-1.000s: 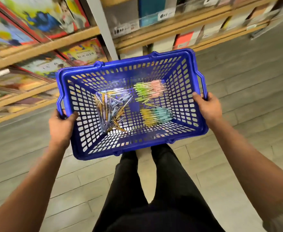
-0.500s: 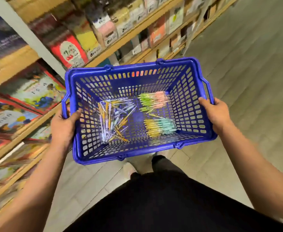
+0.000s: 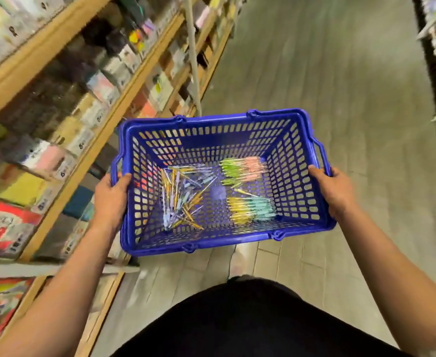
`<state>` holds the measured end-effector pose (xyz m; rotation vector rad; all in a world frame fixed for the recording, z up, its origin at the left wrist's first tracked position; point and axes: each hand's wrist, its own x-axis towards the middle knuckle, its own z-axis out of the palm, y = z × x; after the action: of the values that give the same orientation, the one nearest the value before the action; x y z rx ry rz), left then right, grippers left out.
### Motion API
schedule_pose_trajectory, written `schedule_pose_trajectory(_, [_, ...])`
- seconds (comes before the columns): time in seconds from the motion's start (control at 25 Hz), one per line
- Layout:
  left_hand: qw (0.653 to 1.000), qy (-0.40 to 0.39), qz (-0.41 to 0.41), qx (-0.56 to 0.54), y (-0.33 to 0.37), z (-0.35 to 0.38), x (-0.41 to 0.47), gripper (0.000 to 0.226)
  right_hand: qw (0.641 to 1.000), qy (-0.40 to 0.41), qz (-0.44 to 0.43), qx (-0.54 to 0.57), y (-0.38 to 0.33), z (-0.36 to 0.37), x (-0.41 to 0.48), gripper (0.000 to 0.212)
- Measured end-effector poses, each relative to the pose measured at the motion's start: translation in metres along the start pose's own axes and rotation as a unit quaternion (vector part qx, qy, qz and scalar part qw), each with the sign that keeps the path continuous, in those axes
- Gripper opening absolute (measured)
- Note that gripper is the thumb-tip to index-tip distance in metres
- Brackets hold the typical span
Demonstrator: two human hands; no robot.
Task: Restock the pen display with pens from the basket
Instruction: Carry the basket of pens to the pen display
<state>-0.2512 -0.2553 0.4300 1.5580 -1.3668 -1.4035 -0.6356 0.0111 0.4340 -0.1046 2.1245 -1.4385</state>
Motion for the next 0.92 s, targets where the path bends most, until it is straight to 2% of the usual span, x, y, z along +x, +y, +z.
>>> schedule_pose_trajectory(0.2, [0.998,-0.059,-0.001,0.023,0.059,0.109,0.054,0.005,0.997,0.045,0.031,0.048,-0.014,-0.038,0.066,0.038])
schedule_pose_trajectory(0.32, [0.996,-0.08,0.014,0.023,0.086,0.167,0.086,0.004,0.995,0.074,0.027,0.068,-0.033,-0.052,0.112,0.031])
schedule_pose_trajectory(0.44, [0.994,-0.09,0.042,0.034,0.112,0.214,0.119,0.014,0.992,0.094,0.026,0.083,-0.054,-0.057,0.156,0.021])
schedule_pose_trajectory(0.72, [0.989,-0.128,0.032,0.069,0.178,0.318,0.24,0.011,0.986,0.128,0.046,0.093,-0.114,-0.031,0.273,0.022])
schedule_pose_trajectory(0.92, [0.986,-0.142,0.039,0.078,0.236,0.39,0.352,0.009,0.98,0.144,0.072,0.118,-0.168,0.005,0.369,0.03])
